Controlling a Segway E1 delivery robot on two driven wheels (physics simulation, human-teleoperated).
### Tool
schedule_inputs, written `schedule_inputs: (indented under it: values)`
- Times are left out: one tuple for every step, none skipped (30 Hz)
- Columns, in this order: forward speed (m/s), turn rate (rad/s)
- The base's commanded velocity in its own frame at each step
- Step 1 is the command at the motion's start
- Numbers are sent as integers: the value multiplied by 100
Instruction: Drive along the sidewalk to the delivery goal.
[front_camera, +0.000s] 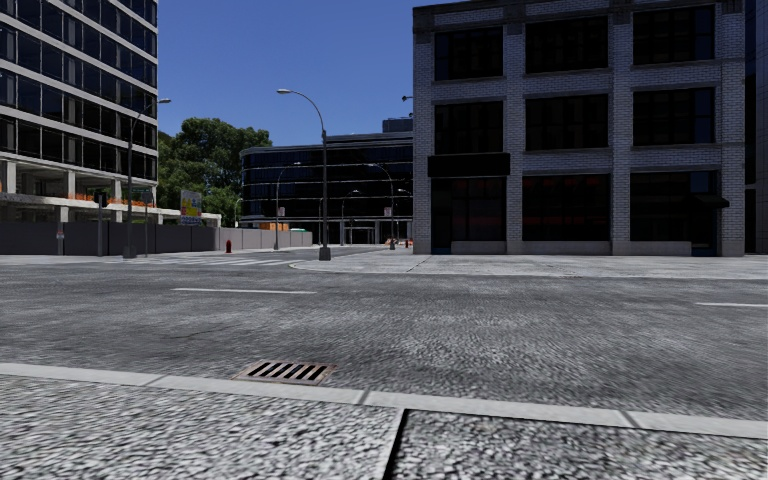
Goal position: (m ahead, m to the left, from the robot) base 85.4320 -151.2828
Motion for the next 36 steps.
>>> schedule_inputs:
  values:
    - [0, -2]
    - [0, -10]
    - [0, -10]
    - [10, -21]
    - [30, -28]
    - [51, -34]
    - [51, -34]
    - [70, -44]
    - [76, -53]
    - [77, -58]
    - [77, -64]
    - [77, -69]
    - [77, -69]
    - [78, -70]
    - [80, -71]
    - [86, -71]
    - [90, -71]
    - [90, -71]
    - [96, -71]
    - [98, -71]
    - [99, -71]
    - [99, -73]
    - [99, -73]
    - [99, -80]
    - [100, -83]
    - [100, -85]
    - [100, -93]
    - [100, -95]
    - [100, -95]
    - [100, -96]
    - [100, -96]
    - [100, -96]
    - [100, -96]
    - [100, -99]
    - [100, -100]
    - [100, -100]
